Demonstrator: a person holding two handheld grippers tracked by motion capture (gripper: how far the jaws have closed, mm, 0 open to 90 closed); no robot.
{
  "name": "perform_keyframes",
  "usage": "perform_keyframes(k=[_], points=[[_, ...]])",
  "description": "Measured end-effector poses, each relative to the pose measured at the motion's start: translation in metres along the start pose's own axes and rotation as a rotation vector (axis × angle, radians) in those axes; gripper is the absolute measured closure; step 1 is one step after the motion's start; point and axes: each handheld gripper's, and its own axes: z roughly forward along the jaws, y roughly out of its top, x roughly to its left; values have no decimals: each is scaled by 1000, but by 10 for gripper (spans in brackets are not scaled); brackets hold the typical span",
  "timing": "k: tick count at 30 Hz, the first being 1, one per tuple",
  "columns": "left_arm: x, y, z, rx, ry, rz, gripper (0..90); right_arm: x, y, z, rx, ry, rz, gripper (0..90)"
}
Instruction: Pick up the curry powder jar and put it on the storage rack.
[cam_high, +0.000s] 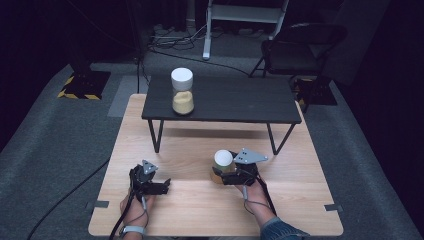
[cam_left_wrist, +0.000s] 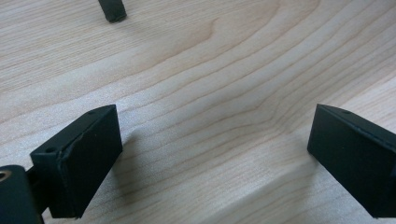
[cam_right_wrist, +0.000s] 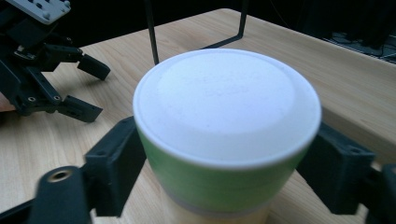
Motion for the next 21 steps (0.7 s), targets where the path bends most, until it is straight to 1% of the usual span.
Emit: perform_keyframes(k=[1, 2, 9, 11, 15, 18, 21], points=[[0, 0, 0, 0, 0, 1, 30, 0, 0, 1, 3, -1, -7, 305], [0, 0, 0, 0, 0, 1, 30, 1, 1, 2, 4, -2, -13, 328], [0, 0, 0, 0, 0, 1, 30, 2, 4, 1, 13, -8, -18, 333], [0, 0, 0, 0, 0, 1, 30, 3, 5, -1, 18, -18, -23, 334], [0, 0, 0, 0, 0, 1, 30, 0, 5, -9, 11, -19, -2, 334], [0, 0, 0, 0, -1, 1, 30, 0, 11, -17, 25, -31, -10, 334], [-2, 0, 0, 1, 6, -4, 27, -1, 15, -27, 20, -41, -9, 334]])
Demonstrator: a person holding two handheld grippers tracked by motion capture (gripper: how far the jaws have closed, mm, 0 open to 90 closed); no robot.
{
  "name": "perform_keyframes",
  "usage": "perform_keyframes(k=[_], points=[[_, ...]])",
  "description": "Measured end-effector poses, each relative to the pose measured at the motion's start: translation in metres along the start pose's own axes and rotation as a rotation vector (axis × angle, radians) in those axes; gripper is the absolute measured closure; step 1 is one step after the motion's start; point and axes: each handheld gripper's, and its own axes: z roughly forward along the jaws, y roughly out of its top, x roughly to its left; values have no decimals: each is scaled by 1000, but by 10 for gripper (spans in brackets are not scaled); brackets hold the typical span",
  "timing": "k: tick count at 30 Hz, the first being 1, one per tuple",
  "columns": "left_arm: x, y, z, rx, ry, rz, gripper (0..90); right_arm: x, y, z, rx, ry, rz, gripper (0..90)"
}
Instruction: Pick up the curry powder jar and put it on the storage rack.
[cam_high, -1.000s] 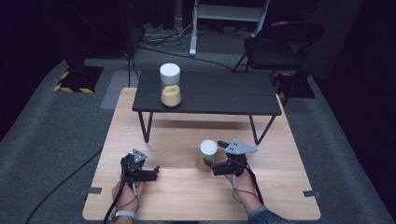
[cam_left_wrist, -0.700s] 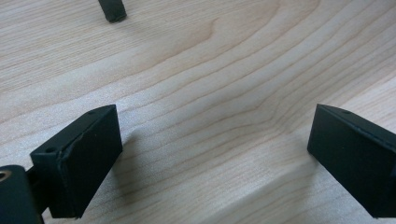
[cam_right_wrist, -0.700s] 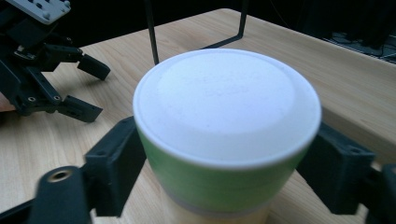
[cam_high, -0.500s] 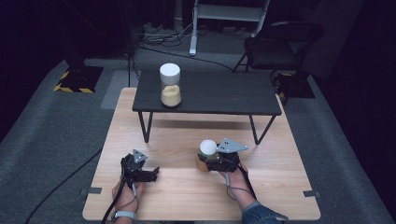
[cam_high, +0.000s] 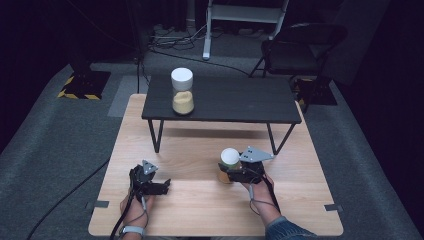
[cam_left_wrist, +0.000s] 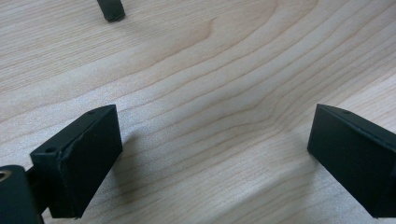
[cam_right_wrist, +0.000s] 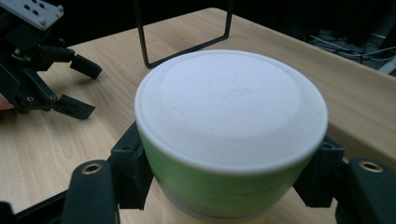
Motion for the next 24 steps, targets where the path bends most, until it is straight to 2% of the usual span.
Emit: perform_keyframes(k=[6, 11, 19, 24], points=[[0, 0, 0, -1, 0, 1, 27, 1, 10, -18, -11, -31, -22, 334], [0, 0, 0, 2, 1, 3, 26, -2, 19, -31, -20, -39, 0, 334], [0, 1, 0, 6, 3, 2, 19, -3, 37, -50, -20, -67, -6, 334], [0, 2, 1, 7, 2, -2, 14, -6, 50, -64, -25, -69, -5, 334]])
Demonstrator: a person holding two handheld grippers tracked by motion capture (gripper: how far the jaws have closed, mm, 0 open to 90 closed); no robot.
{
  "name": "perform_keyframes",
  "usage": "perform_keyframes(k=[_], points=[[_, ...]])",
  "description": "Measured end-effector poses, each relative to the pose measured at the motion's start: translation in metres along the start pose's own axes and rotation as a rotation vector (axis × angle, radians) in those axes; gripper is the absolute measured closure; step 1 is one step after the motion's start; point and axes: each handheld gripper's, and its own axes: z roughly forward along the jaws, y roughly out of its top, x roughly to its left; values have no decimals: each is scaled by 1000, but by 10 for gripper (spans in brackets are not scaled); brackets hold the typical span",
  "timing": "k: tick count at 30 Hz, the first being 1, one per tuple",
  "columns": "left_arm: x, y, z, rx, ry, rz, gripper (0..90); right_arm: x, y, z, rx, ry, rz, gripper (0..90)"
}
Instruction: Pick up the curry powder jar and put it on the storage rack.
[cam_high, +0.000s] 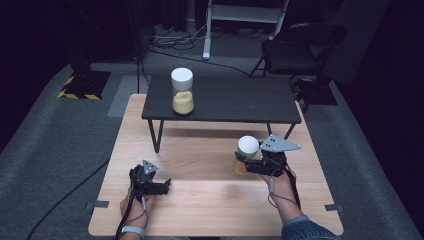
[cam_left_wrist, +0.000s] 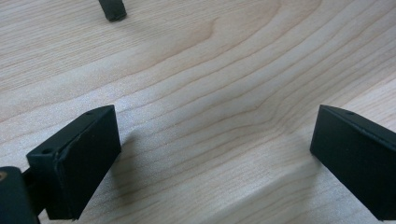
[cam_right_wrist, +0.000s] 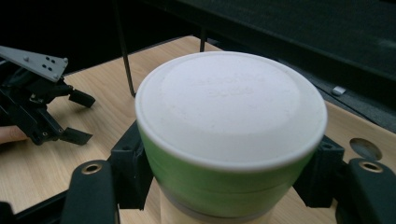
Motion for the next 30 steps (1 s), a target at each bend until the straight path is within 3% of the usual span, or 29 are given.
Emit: perform_keyframes(k=[16, 30], points=[[-1, 1, 1, -3, 6, -6, 12, -17, 40, -38, -49, -6, 27, 334], [-1, 1, 1, -1, 6, -5, 12, -32, 79, -45, -77, -31, 16, 334]])
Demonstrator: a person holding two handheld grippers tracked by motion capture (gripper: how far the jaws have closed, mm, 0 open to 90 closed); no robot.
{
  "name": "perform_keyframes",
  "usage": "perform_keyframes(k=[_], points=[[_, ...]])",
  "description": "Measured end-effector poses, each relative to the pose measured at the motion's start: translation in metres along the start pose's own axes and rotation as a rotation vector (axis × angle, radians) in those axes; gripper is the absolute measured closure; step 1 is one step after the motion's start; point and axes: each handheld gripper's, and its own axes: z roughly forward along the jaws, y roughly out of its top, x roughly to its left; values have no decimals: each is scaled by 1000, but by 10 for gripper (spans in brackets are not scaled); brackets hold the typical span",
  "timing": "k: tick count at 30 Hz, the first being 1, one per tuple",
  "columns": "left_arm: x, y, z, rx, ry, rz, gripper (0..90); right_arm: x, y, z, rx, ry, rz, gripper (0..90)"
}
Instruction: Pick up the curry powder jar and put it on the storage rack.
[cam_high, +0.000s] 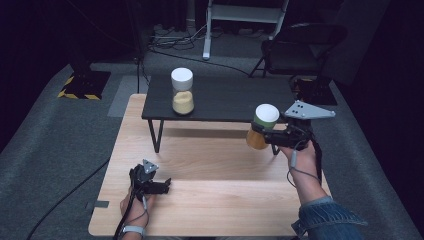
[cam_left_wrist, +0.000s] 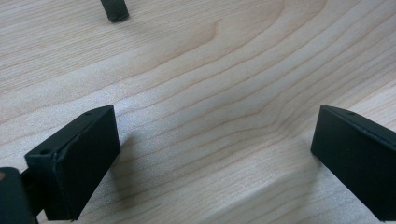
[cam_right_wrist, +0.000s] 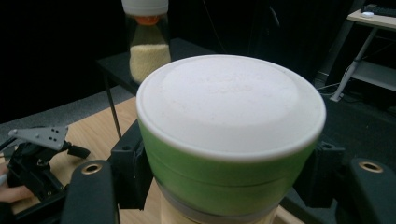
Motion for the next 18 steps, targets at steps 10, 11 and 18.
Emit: perform_keyframes(k=[10, 11, 18], points=[[0, -1, -1, 1, -4, 3, 12, -12, 32, 12, -13, -17, -15, 334], [0, -1, -1, 2, -4, 2, 12, -14, 35, 13, -16, -20, -13, 334], [-1, -2, -1, 0, -5, -2, 12, -27, 48, 26, -26, -39, 13, 334]])
